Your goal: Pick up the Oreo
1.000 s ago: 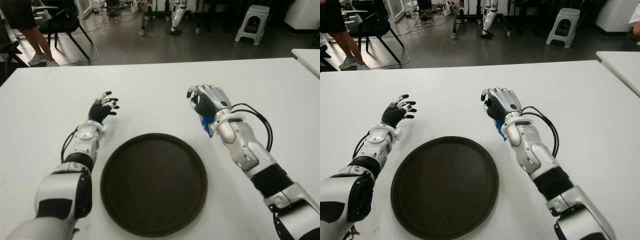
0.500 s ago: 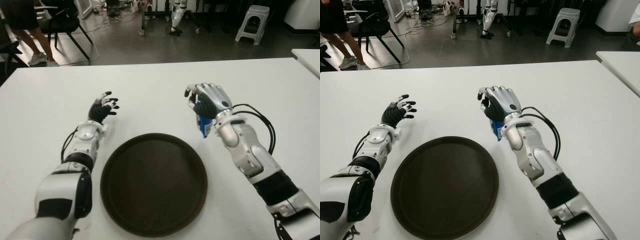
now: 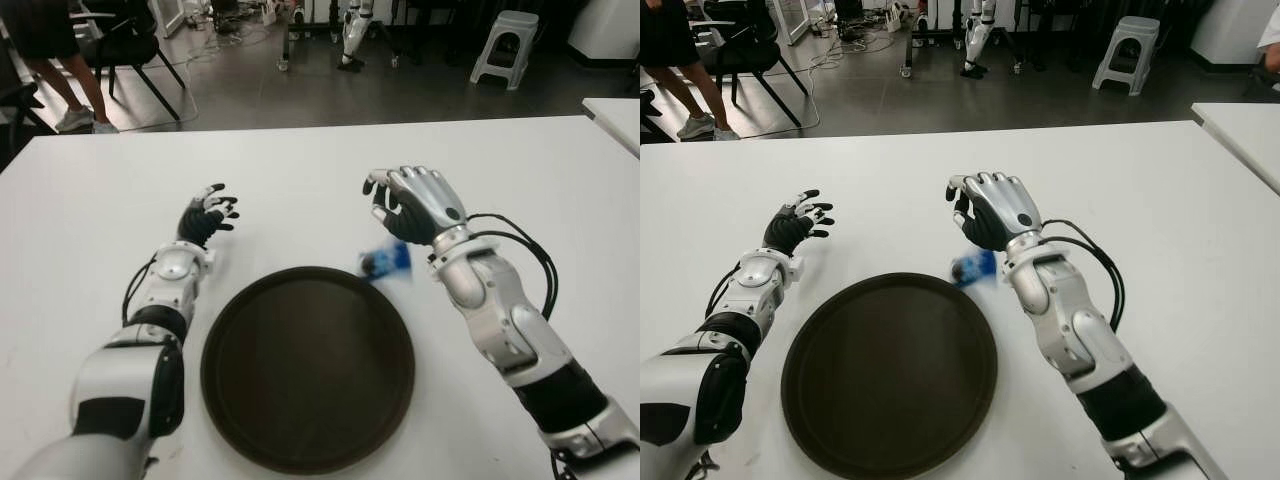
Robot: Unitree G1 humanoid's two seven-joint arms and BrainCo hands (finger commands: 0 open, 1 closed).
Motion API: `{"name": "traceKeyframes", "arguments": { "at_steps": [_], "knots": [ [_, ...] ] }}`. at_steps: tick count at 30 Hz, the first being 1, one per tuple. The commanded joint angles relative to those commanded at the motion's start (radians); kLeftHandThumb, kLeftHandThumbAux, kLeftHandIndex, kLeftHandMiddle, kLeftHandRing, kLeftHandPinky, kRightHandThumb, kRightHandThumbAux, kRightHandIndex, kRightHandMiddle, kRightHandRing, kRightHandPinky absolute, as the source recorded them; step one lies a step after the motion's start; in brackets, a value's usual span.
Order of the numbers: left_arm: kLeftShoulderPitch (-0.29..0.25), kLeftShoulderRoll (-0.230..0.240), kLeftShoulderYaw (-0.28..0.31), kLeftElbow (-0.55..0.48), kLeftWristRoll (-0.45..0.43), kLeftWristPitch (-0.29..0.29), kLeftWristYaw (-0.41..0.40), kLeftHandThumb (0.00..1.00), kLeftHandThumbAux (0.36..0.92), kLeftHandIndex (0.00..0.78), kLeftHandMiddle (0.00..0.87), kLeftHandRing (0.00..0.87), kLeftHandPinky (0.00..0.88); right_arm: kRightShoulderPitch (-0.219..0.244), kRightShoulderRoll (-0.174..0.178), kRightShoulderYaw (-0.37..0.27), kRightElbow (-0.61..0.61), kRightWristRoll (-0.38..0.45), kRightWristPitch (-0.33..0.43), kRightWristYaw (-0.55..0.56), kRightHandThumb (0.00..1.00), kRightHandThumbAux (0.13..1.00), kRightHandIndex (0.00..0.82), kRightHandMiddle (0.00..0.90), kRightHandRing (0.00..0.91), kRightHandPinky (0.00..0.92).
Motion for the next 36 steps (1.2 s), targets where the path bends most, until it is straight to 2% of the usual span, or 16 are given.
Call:
{"name": "traceKeyframes", "arguments": {
  "at_steps": [4, 11, 18, 28, 36],
  "knots": [
    [-0.002, -0.001, -0.001, 0.0, 0.001, 0.001, 0.004, 0.468, 0.597, 0.144, 0.293, 0.352, 0.4, 0.013, -0.002, 0.002, -0.021, -0.007, -0.01, 0.009, 0.69, 0.736, 0.421, 0.573, 0.574, 0.58],
    [-0.005, -0.002, -0.007, 0.002, 0.007, 0.005, 0.015, 0.476, 0.595, 0.151, 0.292, 0.348, 0.394, 0.039, -0.016, 0.0, -0.044, 0.001, -0.081, 0.003, 0.69, 0.736, 0.421, 0.559, 0.56, 0.563],
    [-0.007, -0.004, -0.006, 0.002, 0.004, 0.01, 0.018, 0.48, 0.585, 0.155, 0.292, 0.349, 0.402, 0.059, -0.016, -0.006, -0.059, 0.011, -0.131, 0.015, 0.69, 0.736, 0.42, 0.541, 0.545, 0.549],
    [-0.006, -0.004, -0.01, 0.003, 0.006, 0.009, 0.026, 0.473, 0.586, 0.154, 0.291, 0.35, 0.405, 0.077, 0.005, -0.008, -0.072, -0.004, -0.134, 0.026, 0.691, 0.737, 0.418, 0.504, 0.513, 0.504],
    [-0.006, -0.005, -0.004, 0.003, -0.001, 0.012, 0.024, 0.476, 0.582, 0.159, 0.298, 0.353, 0.405, 0.078, 0.005, -0.008, -0.063, -0.017, -0.145, 0.011, 0.691, 0.737, 0.418, 0.498, 0.506, 0.495]
  ]
}}
